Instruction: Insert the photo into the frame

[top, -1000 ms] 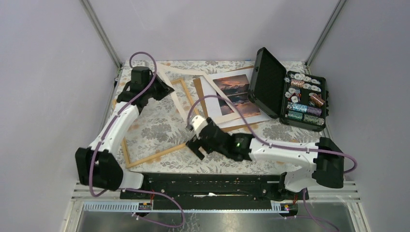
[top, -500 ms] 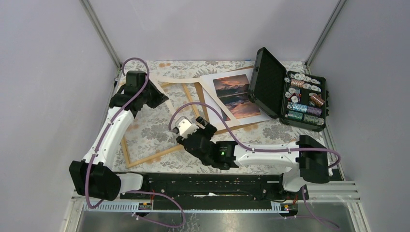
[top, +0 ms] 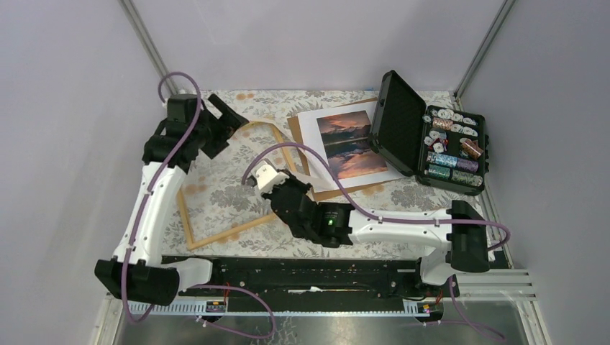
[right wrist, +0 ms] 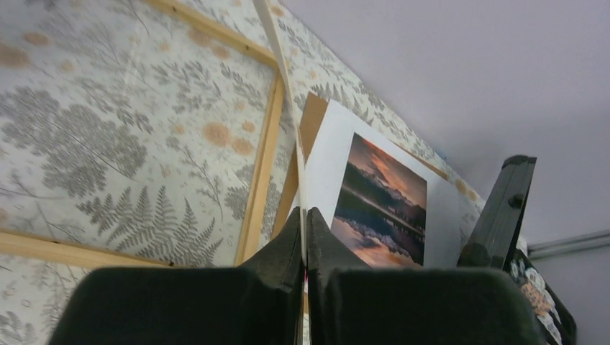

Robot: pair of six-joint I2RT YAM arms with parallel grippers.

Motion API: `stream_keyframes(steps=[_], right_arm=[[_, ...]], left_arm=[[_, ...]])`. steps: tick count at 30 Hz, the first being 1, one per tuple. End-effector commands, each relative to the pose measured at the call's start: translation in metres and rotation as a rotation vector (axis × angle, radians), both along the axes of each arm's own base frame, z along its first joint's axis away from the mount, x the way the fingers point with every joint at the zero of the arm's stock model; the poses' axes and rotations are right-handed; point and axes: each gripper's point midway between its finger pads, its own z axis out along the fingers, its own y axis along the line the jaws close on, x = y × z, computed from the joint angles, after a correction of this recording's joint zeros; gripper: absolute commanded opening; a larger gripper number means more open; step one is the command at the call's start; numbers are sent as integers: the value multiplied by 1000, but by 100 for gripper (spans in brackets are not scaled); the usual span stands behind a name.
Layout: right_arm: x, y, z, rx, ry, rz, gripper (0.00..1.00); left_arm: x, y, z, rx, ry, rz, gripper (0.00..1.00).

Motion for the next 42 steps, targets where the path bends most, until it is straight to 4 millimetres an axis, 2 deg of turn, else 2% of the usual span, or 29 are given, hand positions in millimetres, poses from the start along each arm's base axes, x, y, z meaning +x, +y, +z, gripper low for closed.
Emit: stream_keyframes(steps=[1,4,5,6,11,13,16,20,23,25,27,32,37,42], right_arm=[[-12,10,89,205,-7,107,0],[-21,31,120,231,20,212,0],[-24,38,127,229,36,245,0],[-28,45,150,273,39,275,0],[-44,87,191,450,169,398,0],[-39,103,188,544,287,430,0],[-18,118,166,696,511,450,0],[9,125,126,920,808,471,0],[33,117,90,1055,953,419,0],[50,108,59,1115,978,356,0],[67,95,18,1143,1005,254,0],[102,46,-67,1317,1065,56,0],[109,29,-109,1297,1080,-13,0],[106,12,-133,1349,1057,-97,0]], left_arm=[[-20,26,101,97,-296,54,99],[-50,48,154,154,-457,132,99],[-65,55,176,174,-526,156,99],[-80,63,195,193,-591,182,99],[-163,89,279,249,-938,279,99],[-184,97,298,269,-997,308,99],[-194,99,311,299,-1011,307,99],[-181,85,305,311,-970,217,99],[-154,73,282,312,-894,150,99],[-133,64,261,303,-835,103,99],[-116,54,243,289,-798,55,99],[-85,39,204,269,-717,-20,99],[-72,38,179,299,-656,-39,99],[-68,43,167,327,-638,-26,99]])
